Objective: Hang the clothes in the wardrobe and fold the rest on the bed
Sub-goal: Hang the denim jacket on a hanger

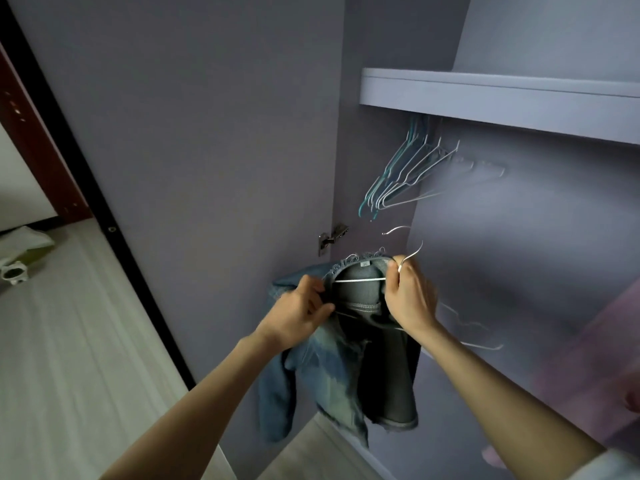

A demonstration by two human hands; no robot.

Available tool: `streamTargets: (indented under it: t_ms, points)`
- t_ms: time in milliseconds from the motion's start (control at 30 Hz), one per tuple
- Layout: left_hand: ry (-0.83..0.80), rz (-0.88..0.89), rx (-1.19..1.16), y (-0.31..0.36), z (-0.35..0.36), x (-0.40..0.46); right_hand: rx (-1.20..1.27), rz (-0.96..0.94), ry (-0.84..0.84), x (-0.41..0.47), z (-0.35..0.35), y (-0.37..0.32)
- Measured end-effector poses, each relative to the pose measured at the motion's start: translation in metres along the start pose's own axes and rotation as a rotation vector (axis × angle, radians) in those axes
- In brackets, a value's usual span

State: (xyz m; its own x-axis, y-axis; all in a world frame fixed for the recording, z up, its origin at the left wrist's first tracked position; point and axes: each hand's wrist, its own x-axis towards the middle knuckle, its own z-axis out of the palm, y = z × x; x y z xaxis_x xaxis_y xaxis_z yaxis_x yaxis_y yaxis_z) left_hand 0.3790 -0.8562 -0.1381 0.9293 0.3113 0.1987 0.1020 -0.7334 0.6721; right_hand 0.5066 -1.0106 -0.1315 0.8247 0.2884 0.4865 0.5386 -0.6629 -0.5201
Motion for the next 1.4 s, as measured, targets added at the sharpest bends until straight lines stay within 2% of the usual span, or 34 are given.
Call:
streamTargets:
  t_ms: [67, 200, 333, 400, 533, 667, 833, 933, 1000, 1100, 1200, 1300, 1400]
  points:
    - [0.096, -0.019, 0.031, -0.005, 0.000, 0.002, 0.055, 0.000, 0.014, 0.001, -0.004, 0.001]
    - [0.361, -0.015, 0.287, -0.008, -0.002, 0.007, 0.102, 0.030, 0.009, 0.003, -0.006, 0.001]
    - [0.534, 0.155, 0.591, -0.005, -0.005, 0.015, 0.154, 0.060, 0.033, 0.007, -0.010, -0.001]
    - [0.573, 0.202, 0.614, -0.002, -0.008, 0.020, 0.152, 0.056, 0.034, 0.009, -0.013, -0.002]
    - [0.500, 0.312, 0.471, 0.002, -0.016, 0.024, 0.124, -0.005, 0.007, 0.011, -0.019, -0.001]
    - [0.428, 0.220, 0.249, 0.010, -0.029, 0.028, 0.056, -0.097, -0.048, 0.011, -0.022, 0.001]
    - [0.335, 0.217, 0.109, 0.025, -0.006, 0.029, 0.030, -0.156, -0.078, 0.014, -0.017, -0.013]
    - [0.324, 0.186, 0.077, 0.024, 0.009, 0.026, 0.025, -0.122, -0.072, 0.016, -0.015, -0.017]
    - [0.231, 0.170, 0.104, 0.022, 0.012, 0.025, 0.035, -0.102, -0.092, 0.013, -0.013, -0.017]
    - [0.143, 0.154, 0.195, 0.017, 0.012, 0.024, 0.124, -0.075, -0.230, 0.012, -0.014, -0.015]
    - [0.124, 0.105, 0.204, 0.011, 0.009, 0.026, 0.415, -0.026, -0.565, 0.021, -0.023, -0.007]
    - [0.100, 0.093, 0.214, 0.011, 0.005, 0.026, 0.516, 0.023, -0.865, 0.026, -0.029, 0.004]
    - [0.118, 0.088, 0.228, 0.008, -0.004, 0.025, 0.661, 0.114, -0.979, 0.029, -0.028, 0.021]
